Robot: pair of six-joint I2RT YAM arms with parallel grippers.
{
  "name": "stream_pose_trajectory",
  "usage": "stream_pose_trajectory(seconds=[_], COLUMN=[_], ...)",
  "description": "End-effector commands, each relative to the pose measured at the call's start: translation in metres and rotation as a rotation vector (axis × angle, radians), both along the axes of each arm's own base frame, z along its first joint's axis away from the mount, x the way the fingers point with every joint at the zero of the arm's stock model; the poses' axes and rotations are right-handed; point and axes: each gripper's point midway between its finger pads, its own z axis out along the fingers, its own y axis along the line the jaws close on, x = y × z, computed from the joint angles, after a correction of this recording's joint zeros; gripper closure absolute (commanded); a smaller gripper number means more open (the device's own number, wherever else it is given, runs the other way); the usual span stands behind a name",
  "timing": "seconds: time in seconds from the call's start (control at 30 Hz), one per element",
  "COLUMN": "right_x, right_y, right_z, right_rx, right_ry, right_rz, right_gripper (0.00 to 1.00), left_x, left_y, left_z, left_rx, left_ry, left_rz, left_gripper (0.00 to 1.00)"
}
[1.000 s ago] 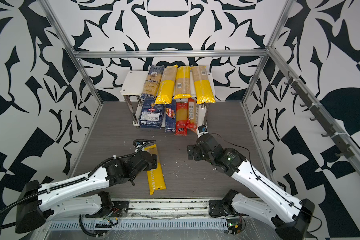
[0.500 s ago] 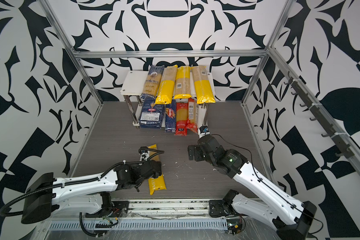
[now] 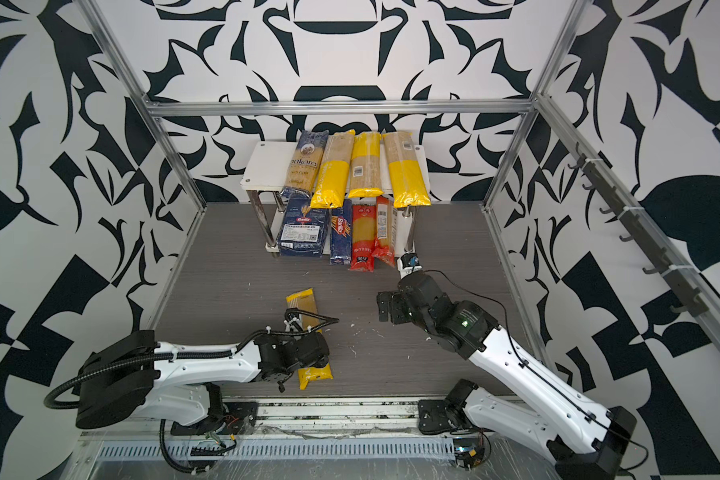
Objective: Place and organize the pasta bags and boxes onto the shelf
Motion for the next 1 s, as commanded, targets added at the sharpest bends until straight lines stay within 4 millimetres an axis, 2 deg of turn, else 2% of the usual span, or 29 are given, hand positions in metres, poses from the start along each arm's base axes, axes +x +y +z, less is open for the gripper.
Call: stream_pose_trajectory(seconds=[0.0, 0.1, 0.27, 0.33, 0.4, 0.8, 0.9, 0.97], right_x=[-0.001, -0.002, -0.003, -0.003, -0.002, 0.003, 0.005, 0.006], right_y=[-0.001, -0.004, -0.008, -0.008, -0.008, -0.003, -0.001, 0.000], right_z=[0.002, 0.006, 0.005, 0.005, 0.004, 0.002, 0.002, 0.003], right_rx=[0.010, 0.011, 0.003, -0.004, -0.010, -0.021, -0.023, -0.023], right_ry=[-0.011, -0.022, -0.027, -0.025, -0.024, -0.021, -0.022, -0.025], right_rz=[-0.008, -0.015, -0.018, -0.021, -0.021, -0.016, -0.013, -0.012], right_gripper=[0.00, 0.00, 0.00, 0.00, 0.00, 0.00, 0.00, 0.00], left_x=[-0.004, -0.004, 0.000, 0.001, 0.005, 0.029, 0.035, 0.037], left_y=[-0.007, -0.008, 0.003, 0.005, 0.007, 0.029, 0.031, 0.030], left_z=[-0.008, -0.017, -0.032, -0.037, -0.037, -0.038, -0.038, -0.038], left_rx=[-0.018, 0.006, 0.042, 0.020, 0.009, 0.003, -0.013, -0.015], left_ry=[0.029, 0.039, 0.069, 0.086, 0.086, 0.113, 0.126, 0.133], left_rz=[0.006, -0.006, 0.004, 0.011, 0.013, 0.045, 0.046, 0.041], left_gripper=[0.01, 0.01, 0.00, 0.04, 0.07, 0.14, 0.27, 0.30])
